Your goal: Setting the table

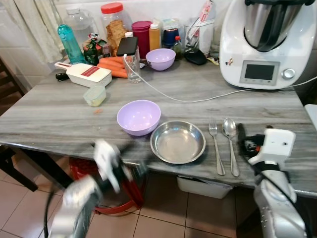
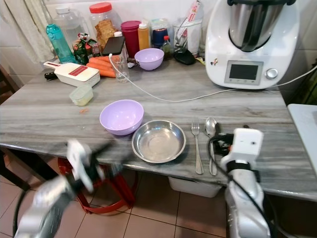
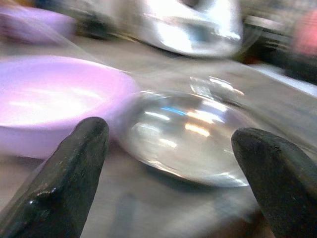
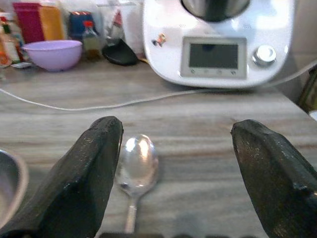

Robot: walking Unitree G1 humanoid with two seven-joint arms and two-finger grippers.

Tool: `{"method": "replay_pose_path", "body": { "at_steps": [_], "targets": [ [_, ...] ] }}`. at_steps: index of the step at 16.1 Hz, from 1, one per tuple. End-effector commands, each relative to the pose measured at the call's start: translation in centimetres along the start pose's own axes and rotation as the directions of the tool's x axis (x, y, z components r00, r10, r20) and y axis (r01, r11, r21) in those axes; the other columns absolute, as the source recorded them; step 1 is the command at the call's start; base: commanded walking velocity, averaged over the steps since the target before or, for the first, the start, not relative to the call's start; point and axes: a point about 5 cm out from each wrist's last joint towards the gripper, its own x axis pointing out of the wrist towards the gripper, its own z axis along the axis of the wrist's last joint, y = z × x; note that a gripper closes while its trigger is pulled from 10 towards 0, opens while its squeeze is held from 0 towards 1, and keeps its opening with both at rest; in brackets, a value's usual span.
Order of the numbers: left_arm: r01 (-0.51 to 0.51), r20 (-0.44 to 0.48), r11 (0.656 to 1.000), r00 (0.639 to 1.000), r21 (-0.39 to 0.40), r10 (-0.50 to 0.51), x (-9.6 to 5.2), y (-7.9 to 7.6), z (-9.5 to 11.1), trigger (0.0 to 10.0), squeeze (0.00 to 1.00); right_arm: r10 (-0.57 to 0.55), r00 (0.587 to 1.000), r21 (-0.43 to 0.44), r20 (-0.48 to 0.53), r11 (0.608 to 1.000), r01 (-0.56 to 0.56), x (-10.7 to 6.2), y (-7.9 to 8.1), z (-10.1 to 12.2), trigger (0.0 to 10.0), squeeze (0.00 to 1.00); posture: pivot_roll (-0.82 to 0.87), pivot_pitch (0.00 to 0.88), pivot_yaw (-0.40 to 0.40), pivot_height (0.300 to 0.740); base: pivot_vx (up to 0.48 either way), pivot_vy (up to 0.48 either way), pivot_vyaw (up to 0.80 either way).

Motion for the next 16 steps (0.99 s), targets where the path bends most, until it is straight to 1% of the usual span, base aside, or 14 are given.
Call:
{"method": "replay_pose_path", "body": {
  "at_steps": [1, 3, 4, 5, 6, 7, 8, 9, 10, 11, 12, 15, 16],
  "targets": [
    [-0.134, 0.03, 0.991, 0.991, 0.027, 0.133, -0.5, 1.3, 0.2, 10.0, 0.0, 0.01, 0.999, -0.022, 0.038, 1.0, -0.01, -0.2, 0.2, 0.5, 10.0, 1.0, -0.13, 0.0, 0.088, 0.74, 0.0, 0.0, 0.0],
    [-0.247, 0.064, 0.968, 0.968, 0.052, 0.244, -1.0, 1.6, 0.1, 10.0, 0.0, 0.013, 0.999, -0.05, 0.045, 0.999, -0.011, -0.5, 0.1, 0.4, 10.0, 1.0, -0.12, 0.0, 0.08, 0.74, 0.0, 0.0, 0.0],
    [-0.275, 0.066, 0.959, 0.96, 0.061, 0.271, -1.2, 1.5, -0.1, 10.0, 0.0, 0.016, 0.999, -0.056, 0.049, 0.998, -0.013, -0.5, 0.1, 0.4, 10.0, 1.0, -0.12, 0.0, 0.074, 0.74, 0.0, 0.0, 0.0],
    [-0.347, 0.061, 0.932, 0.938, 0.102, 0.342, -1.4, 1.6, -0.6, 10.0, 0.0, 0.026, 0.998, -0.066, 0.062, 0.998, -0.022, -0.7, 0.2, 0.5, 10.0, 1.0, -0.12, 0.0, 0.071, 0.74, 0.0, 0.0, 0.0],
    [-0.371, 0.05, 0.923, 0.929, 0.103, 0.368, -1.5, 1.7, -0.9, 10.0, 0.0, 0.03, 0.998, -0.066, 0.064, 0.998, -0.026, -0.7, 0.2, 0.6, 10.0, 1.0, -0.11, 0.0, 0.069, 0.74, 0.0, 0.0, 0.0],
    [-0.432, 0.034, 0.892, 0.901, 0.131, 0.431, -1.7, 2.1, -1.4, 10.0, 0.0, 0.032, 0.997, -0.069, 0.068, 0.997, -0.027, -0.8, 0.3, 0.5, 10.0, 1.0, -0.11, 0.0, 0.068, 0.74, 0.0, 0.0, 0.0],
    [-0.449, 0.03, 0.881, 0.893, 0.146, 0.45, -1.7, 2.2, -1.5, 10.0, 0.0, 0.033, 0.997, -0.069, 0.069, 0.997, -0.028, -0.8, 0.4, 0.5, 10.0, 1.0, -0.11, 0.0, 0.068, 0.74, 0.0, 0.0, 0.0],
    [-0.475, 0.024, 0.861, 0.878, 0.184, 0.479, -1.8, 2.4, -1.6, 10.0, 0.0, 0.036, 0.997, -0.073, 0.066, 0.997, -0.032, -0.8, 0.5, 0.5, 10.0, 1.0, -0.11, 0.0, 0.071, 0.74, 0.0, 0.0, 0.0],
    [-0.478, 0.023, 0.86, 0.876, 0.178, 0.482, -1.7, 2.4, -1.7, 10.0, 0.0, 0.033, 0.998, -0.066, 0.056, 0.997, -0.03, -0.7, 0.6, 0.3, 10.0, 1.0, -0.11, 0.0, 0.071, 0.74, 0.0, 0.0, 0.0],
    [-0.487, 0.024, 0.856, 0.871, 0.172, 0.491, -1.6, 2.6, -1.6, 10.0, 0.0, 0.032, 0.998, -0.063, 0.048, 0.998, -0.029, -0.7, 0.6, 0.1, 10.0, 0.45, -0.11, 0.0, 0.073, 0.74, 0.0, 0.0, -0.8],
    [-0.496, 0.022, 0.85, 0.865, 0.176, 0.501, -1.4, 2.8, -1.5, 10.0, 0.0, 0.034, 0.998, -0.064, 0.049, 0.997, -0.031, -0.6, 0.7, 0.1, 10.0, 0.0, -0.11, 0.0, 0.077, 0.74, 0.0, 0.0, -0.8],
    [-0.494, 0.014, 0.85, 0.866, 0.182, 0.501, -1.1, 2.8, -1.6, 10.0, 0.0, 0.033, 0.998, -0.055, 0.046, 0.998, -0.03, -0.6, 0.7, 0.0, 10.0, 0.0, -0.11, 0.0, 0.079, 0.74, 0.0, 0.0, -0.72],
    [-0.492, 0.01, 0.851, 0.867, 0.183, 0.499, -0.9, 2.7, -1.7, 10.0, 0.0, 0.031, 0.999, -0.051, 0.044, 0.998, -0.029, -0.6, 0.8, -0.1, 10.0, 0.0, -0.11, 0.0, 0.079, 0.74, 0.0, 0.0, 0.0]
  ]
}}
